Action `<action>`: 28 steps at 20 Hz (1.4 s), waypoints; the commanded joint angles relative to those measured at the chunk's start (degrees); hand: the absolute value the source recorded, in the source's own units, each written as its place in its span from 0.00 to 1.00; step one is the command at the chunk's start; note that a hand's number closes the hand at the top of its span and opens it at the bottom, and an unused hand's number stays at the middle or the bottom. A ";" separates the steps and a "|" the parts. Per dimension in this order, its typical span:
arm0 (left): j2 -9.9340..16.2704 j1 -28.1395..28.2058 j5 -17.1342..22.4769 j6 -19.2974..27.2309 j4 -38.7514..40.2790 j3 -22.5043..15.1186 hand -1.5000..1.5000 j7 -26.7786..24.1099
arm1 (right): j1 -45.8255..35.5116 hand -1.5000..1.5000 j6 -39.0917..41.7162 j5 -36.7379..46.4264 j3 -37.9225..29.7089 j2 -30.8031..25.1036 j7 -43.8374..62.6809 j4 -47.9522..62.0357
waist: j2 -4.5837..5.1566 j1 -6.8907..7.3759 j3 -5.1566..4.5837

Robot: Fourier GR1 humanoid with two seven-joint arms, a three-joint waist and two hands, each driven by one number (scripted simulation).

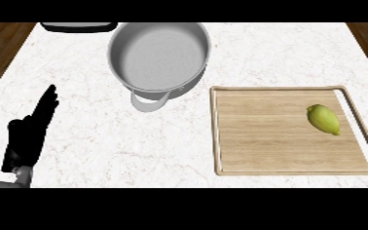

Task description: Pick the lemon from the tray and place it in the pot

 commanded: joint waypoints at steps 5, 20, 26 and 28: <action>-0.20 -0.71 -1.20 0.17 -1.18 0.53 0.50 1.94 | -6.56 0.00 5.45 10.08 8.88 -9.03 12.44 -5.88 | 0.01 0.48 -0.16; -2.09 4.53 -1.76 -5.05 -2.58 5.13 0.50 -0.90 | -8.50 0.00 12.74 20.45 14.15 -4.76 31.27 -20.27 | -0.11 -0.29 -0.07; -3.65 2.97 -5.63 -4.47 -4.61 5.81 0.50 3.41 | -7.99 0.00 13.21 26.02 12.92 -1.99 35.78 -22.54 | -0.11 -0.45 -0.06; -4.38 3.47 -5.21 -5.18 -5.67 7.01 0.50 3.51 | -9.12 0.00 12.32 30.05 12.82 -0.69 32.07 -18.53 | -0.06 -0.31 -0.04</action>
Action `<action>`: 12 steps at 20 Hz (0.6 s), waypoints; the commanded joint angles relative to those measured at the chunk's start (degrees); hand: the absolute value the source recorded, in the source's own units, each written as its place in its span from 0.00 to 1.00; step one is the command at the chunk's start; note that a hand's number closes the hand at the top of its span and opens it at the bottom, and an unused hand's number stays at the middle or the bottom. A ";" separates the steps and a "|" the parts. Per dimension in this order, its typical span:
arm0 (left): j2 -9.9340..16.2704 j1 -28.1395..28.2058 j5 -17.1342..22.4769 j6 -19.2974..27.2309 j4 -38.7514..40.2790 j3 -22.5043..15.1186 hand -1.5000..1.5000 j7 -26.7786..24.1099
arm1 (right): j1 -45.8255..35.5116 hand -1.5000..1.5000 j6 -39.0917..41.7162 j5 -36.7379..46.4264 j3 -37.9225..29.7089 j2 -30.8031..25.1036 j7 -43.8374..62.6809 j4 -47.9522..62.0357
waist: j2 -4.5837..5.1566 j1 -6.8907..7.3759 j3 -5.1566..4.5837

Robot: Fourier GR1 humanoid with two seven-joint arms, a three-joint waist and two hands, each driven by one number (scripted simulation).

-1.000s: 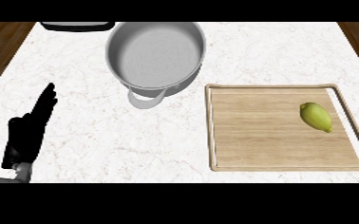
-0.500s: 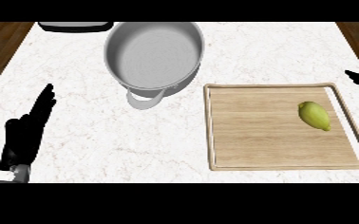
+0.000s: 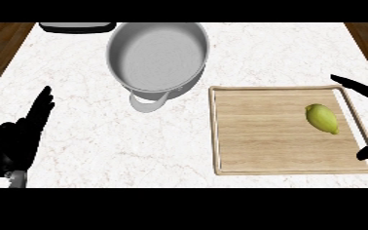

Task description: Pick the lemon from the tray and place it in the pot

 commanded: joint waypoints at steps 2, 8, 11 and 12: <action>-1.67 2.09 -2.04 -1.56 -1.84 1.49 0.50 -0.08 | -2.24 0.00 3.62 3.43 -1.98 2.64 4.75 -1.44 | 0.00 0.05 0.00; -3.53 1.73 -2.58 -4.65 1.88 4.37 0.50 -2.76 | -1.52 0.00 2.58 9.25 -2.52 7.86 4.84 0.04 | 0.06 0.02 0.00; -4.57 -2.32 -5.08 -3.14 1.63 3.94 0.50 1.11 | -4.68 0.00 2.12 12.49 -2.14 10.00 4.76 4.02 | 0.11 -0.03 0.02; -4.44 2.88 -4.61 -5.72 2.02 4.15 0.50 -3.94 | -6.10 0.00 3.23 12.57 -2.68 10.42 6.54 3.99 | 0.08 0.15 0.00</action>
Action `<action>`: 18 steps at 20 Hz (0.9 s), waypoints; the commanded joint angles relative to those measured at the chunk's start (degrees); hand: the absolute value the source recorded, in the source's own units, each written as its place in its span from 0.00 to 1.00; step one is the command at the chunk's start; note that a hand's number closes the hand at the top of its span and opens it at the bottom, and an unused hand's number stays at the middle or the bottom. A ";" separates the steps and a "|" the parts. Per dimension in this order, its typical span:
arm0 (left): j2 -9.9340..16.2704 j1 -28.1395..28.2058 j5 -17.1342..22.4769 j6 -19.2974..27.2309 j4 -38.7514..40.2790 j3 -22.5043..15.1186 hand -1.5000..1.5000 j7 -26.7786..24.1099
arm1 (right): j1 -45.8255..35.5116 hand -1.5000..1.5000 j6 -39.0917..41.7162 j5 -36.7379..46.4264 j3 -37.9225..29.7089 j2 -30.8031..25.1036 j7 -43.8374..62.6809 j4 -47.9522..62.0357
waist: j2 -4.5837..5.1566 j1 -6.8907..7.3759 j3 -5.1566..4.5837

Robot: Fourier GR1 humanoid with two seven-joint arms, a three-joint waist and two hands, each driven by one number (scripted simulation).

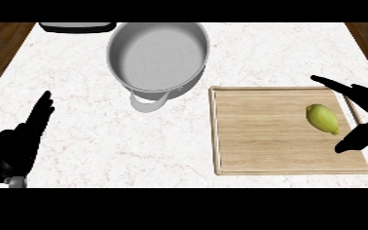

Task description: Pick the lemon from the tray and place it in the pot

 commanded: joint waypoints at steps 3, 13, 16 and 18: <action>-2.38 -1.45 -2.53 -0.94 -1.28 1.79 0.50 2.59 | -1.57 0.00 -0.81 6.43 -2.39 3.38 -2.70 5.02 | 0.00 -0.08 0.00; -4.42 -2.32 -3.89 -4.48 3.18 5.49 0.50 -0.89 | -2.12 0.00 1.72 11.92 -3.01 7.66 -2.38 4.78 | -0.01 -0.12 -0.01; -3.68 -1.99 -3.52 -5.59 0.01 5.95 0.50 1.72 | -2.72 1.00 -0.08 13.64 -2.88 7.30 -6.20 3.40 | -0.04 -0.09 0.00; -6.54 -3.90 -6.83 -2.63 0.12 3.43 0.50 3.13 | 0.08 1.00 -5.49 15.94 -1.92 10.65 -8.85 4.96 | 0.00 -0.18 0.01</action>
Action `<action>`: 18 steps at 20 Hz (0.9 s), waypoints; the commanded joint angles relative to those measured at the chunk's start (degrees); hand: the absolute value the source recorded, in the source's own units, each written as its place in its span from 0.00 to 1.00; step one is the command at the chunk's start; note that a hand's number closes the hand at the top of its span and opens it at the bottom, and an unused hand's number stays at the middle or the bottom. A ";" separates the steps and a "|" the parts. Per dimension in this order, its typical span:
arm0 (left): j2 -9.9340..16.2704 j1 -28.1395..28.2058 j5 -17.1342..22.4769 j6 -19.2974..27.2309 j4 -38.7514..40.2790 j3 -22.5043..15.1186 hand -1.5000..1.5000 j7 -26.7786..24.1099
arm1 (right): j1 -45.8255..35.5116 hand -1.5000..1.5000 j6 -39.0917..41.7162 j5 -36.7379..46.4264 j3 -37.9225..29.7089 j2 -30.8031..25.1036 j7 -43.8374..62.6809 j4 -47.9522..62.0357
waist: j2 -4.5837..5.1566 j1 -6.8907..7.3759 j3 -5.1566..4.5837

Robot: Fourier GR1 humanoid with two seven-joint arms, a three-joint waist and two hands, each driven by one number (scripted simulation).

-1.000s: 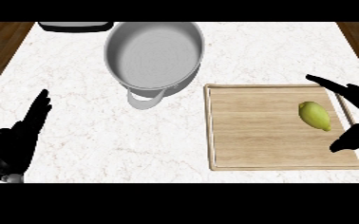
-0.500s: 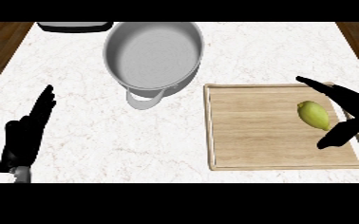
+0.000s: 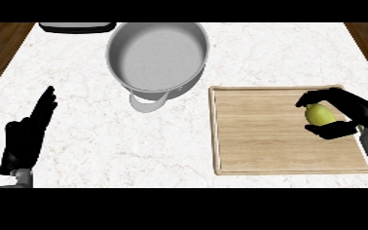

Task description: Pick the lemon from the tray and place it in the pot

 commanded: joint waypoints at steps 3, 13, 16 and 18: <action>-1.69 0.47 -2.09 -0.82 -1.44 1.11 0.50 0.59 | -0.85 1.00 -0.62 3.46 -2.81 0.03 -5.39 2.40 | 0.03 0.02 0.04; -2.04 -3.16 -2.36 -3.63 1.09 -1.44 0.50 -1.11 | -11.07 1.00 -0.84 16.14 20.35 26.76 19.80 -10.66 | -0.34 7.32 -0.71; -2.41 -4.31 -2.68 -3.56 2.14 -1.89 0.50 -0.36 | -15.09 1.00 -0.92 18.15 26.44 34.04 31.40 -9.31 | -0.03 6.69 -0.43; -2.15 -4.59 -2.91 -3.88 2.12 -2.11 0.50 -0.74 | -17.90 1.00 -3.60 17.42 30.10 34.26 38.21 -9.34 | 0.01 7.11 -0.24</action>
